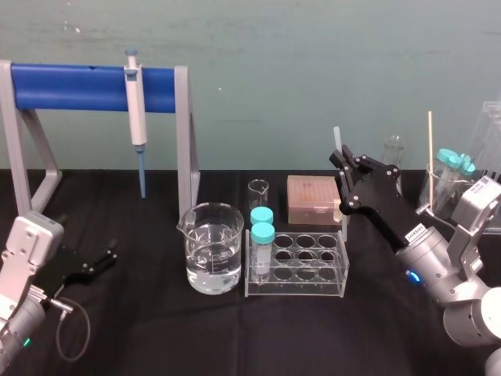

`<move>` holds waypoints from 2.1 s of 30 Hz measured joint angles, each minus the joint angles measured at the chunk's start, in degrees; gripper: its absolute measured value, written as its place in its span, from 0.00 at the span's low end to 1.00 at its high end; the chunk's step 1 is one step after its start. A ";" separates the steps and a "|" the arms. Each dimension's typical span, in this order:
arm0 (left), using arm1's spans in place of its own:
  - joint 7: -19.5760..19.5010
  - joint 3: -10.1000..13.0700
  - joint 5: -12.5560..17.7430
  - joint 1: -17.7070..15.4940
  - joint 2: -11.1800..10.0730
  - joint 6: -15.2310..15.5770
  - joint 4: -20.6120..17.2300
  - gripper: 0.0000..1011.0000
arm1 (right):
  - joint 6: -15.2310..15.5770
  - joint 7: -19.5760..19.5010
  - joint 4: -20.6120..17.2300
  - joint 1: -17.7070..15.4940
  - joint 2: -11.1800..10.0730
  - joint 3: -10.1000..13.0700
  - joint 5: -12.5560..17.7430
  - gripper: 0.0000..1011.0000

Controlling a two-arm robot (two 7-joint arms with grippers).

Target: Pick up the stirring rod with one hand, then place it down.

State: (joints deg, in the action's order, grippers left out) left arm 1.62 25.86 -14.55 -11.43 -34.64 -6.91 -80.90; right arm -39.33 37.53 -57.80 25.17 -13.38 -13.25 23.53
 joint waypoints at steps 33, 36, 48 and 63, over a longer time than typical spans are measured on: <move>0.00 0.00 0.00 0.00 0.00 0.00 0.00 0.99 | 0.00 0.00 0.00 0.00 0.00 0.00 0.00 0.06; 0.00 0.00 0.00 0.00 0.00 0.00 0.00 0.99 | -0.02 0.50 0.20 0.05 0.04 0.05 0.25 0.06; 0.00 0.00 0.00 0.00 0.00 0.00 0.00 0.99 | 0.64 7.20 4.08 1.80 1.03 0.01 5.57 0.06; 0.00 0.00 0.00 0.00 0.00 0.00 0.00 0.99 | 2.39 8.24 5.96 2.35 1.64 -0.23 6.98 0.06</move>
State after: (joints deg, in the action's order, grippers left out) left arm 1.62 25.86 -14.55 -11.43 -34.65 -6.91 -80.90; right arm -36.94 45.77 -51.84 27.51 -11.74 -13.48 30.51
